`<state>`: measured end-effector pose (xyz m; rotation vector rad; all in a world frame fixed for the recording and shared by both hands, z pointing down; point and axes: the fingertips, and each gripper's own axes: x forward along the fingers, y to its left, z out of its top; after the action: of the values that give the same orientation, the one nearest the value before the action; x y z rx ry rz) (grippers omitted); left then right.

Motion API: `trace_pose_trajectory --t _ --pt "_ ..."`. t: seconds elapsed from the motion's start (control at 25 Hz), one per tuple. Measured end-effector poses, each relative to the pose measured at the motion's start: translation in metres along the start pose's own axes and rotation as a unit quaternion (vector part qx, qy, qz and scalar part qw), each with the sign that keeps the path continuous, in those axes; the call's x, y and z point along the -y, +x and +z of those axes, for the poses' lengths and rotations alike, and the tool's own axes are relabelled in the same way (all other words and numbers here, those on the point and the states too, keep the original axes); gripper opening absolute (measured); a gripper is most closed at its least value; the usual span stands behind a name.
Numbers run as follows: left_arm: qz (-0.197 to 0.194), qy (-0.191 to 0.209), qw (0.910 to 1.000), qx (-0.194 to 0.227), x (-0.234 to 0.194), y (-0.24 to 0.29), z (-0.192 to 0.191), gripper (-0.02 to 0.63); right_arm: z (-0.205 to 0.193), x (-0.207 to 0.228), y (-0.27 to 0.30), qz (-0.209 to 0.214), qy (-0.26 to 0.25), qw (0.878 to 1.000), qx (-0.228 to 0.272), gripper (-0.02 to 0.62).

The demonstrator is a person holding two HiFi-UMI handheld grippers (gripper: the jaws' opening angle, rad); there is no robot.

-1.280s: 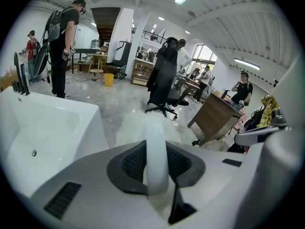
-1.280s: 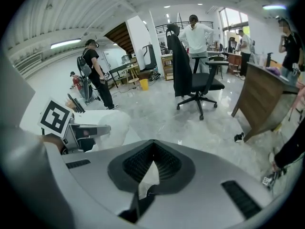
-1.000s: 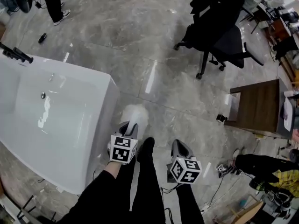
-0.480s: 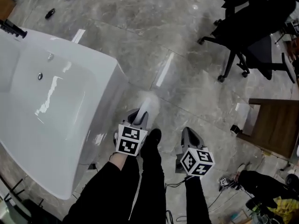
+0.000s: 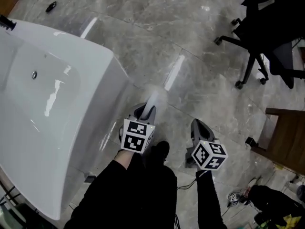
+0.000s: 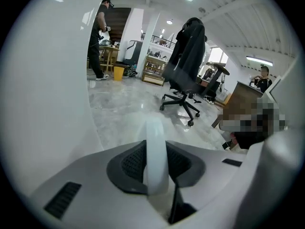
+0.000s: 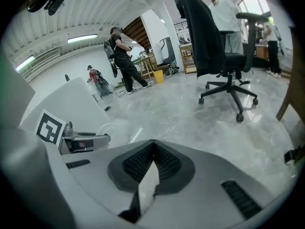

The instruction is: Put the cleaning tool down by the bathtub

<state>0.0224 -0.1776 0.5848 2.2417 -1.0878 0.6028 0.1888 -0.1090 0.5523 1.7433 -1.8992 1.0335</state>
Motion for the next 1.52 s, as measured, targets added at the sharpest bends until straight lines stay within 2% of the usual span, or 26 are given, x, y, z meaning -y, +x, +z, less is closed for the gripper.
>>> trace_pose_trajectory --t 0.4,0.76,1.16,1.52 --pt "0.027 0.002 0.9996 0.000 -0.046 0.084 -0.043 0.095 -0.019 0.009 0.091 0.058 -0.070 0.996 0.008 0.000" --pt "0.037 0.016 0.9992 0.008 -0.073 0.145 -0.067 0.095 -0.035 0.024 0.150 0.069 -0.089 0.993 0.028 0.000" --pt "0.048 0.044 0.9979 -0.007 -0.089 0.181 -0.094 0.095 -0.040 0.028 0.180 0.088 -0.108 0.989 0.043 0.000" --pt "0.065 0.031 0.9969 -0.032 -0.100 0.195 -0.118 0.095 -0.050 0.031 0.187 0.103 -0.119 0.987 0.040 0.000"
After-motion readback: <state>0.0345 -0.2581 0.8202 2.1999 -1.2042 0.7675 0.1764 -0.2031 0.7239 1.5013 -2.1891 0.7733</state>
